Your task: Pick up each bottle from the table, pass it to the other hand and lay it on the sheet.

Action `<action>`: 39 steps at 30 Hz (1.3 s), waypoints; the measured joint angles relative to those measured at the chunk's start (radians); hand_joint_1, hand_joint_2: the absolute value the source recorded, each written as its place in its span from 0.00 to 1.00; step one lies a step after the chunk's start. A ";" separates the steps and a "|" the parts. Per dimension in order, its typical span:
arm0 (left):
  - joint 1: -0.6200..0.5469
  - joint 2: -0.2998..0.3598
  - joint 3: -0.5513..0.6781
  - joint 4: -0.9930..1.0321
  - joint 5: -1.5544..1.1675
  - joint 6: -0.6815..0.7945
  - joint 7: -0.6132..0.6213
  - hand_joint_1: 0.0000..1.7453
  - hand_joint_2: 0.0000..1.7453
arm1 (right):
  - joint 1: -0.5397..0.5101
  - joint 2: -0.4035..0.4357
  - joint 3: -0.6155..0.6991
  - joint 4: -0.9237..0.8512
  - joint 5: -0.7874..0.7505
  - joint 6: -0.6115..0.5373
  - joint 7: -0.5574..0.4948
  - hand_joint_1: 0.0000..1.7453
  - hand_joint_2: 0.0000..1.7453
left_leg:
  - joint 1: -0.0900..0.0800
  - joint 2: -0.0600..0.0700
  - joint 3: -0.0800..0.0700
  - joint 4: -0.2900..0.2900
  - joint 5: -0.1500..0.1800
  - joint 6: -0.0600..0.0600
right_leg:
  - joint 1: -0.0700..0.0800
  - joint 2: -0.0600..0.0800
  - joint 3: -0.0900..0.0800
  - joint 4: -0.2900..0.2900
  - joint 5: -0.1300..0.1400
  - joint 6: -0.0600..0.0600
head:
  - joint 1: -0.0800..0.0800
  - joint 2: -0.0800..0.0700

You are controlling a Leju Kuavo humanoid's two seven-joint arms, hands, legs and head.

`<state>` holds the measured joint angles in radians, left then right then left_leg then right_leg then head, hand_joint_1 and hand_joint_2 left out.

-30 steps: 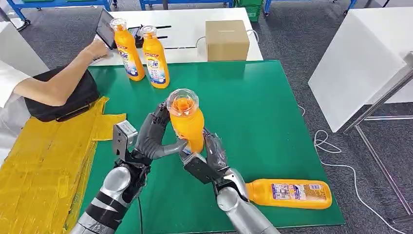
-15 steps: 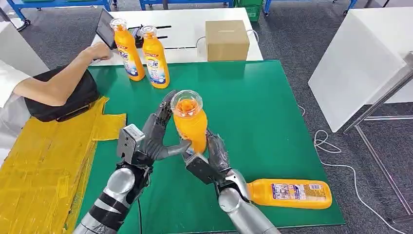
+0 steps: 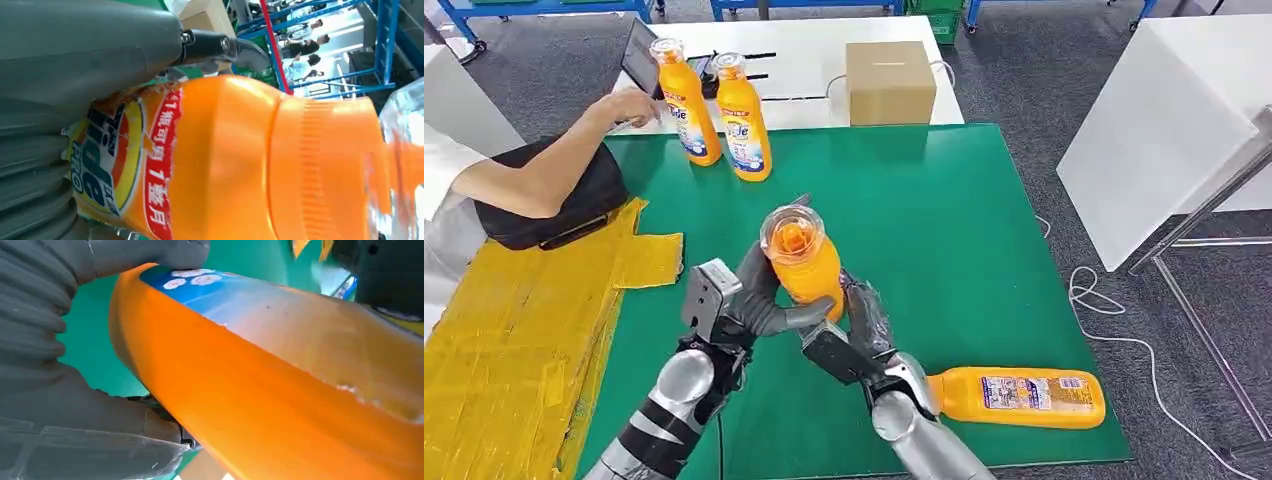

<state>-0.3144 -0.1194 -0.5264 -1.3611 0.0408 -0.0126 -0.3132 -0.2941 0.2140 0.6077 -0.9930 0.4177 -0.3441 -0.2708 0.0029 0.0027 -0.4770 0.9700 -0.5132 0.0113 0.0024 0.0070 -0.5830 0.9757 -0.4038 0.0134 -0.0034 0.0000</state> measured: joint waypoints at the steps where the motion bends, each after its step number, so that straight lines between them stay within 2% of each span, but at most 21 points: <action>1: 0.000 0.000 -0.004 0.000 0.005 -0.005 0.001 0.00 1.00 | 0.001 0.000 0.000 0.000 0.000 0.000 0.000 1.00 1.00 | 0.000 0.000 0.000 0.000 0.000 0.000 | 0.000 0.000 0.000 0.000 0.000 0.000 | 0.000 0.000; 21: 0.000 0.000 -0.021 0.000 0.009 -0.016 0.001 0.00 1.00 | 0.003 -0.002 -0.001 0.000 0.004 -0.006 0.000 1.00 1.00 | 0.000 0.000 0.000 0.000 0.000 0.000 | 0.000 0.000 0.000 0.000 0.000 0.000 | 0.000 0.000; 22: 0.000 0.000 -0.022 -0.001 0.009 -0.017 0.001 0.10 1.00 | 0.003 -0.002 -0.001 0.000 0.005 -0.007 0.000 1.00 1.00 | 0.000 0.000 0.000 0.000 0.000 0.000 | 0.000 0.000 0.000 0.000 0.000 0.000 | 0.000 0.000; 23: 0.000 0.000 -0.023 -0.001 0.011 -0.016 0.001 1.00 1.00 | 0.002 -0.002 -0.001 0.001 0.009 -0.008 0.000 1.00 1.00 | 0.000 0.000 0.000 0.000 0.000 0.000 | 0.000 0.000 0.000 0.000 0.000 0.000 | 0.000 0.000; 39: 0.006 -0.002 -0.021 0.000 0.067 0.046 -0.003 1.00 1.00 | 0.002 0.000 0.000 0.006 0.003 -0.025 0.003 1.00 1.00 | 0.000 0.000 0.000 0.000 0.000 0.000 | 0.000 0.000 0.000 0.000 0.000 0.000 | 0.000 0.000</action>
<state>-0.3079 -0.1217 -0.5470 -1.3615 0.1080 0.0336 -0.3162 -0.2921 0.2140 0.6073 -0.9872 0.4212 -0.3693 -0.2678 0.0029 0.0026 -0.4770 0.9701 -0.5132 0.0113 0.0023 0.0070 -0.5829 0.9758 -0.4038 0.0134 -0.0031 0.0000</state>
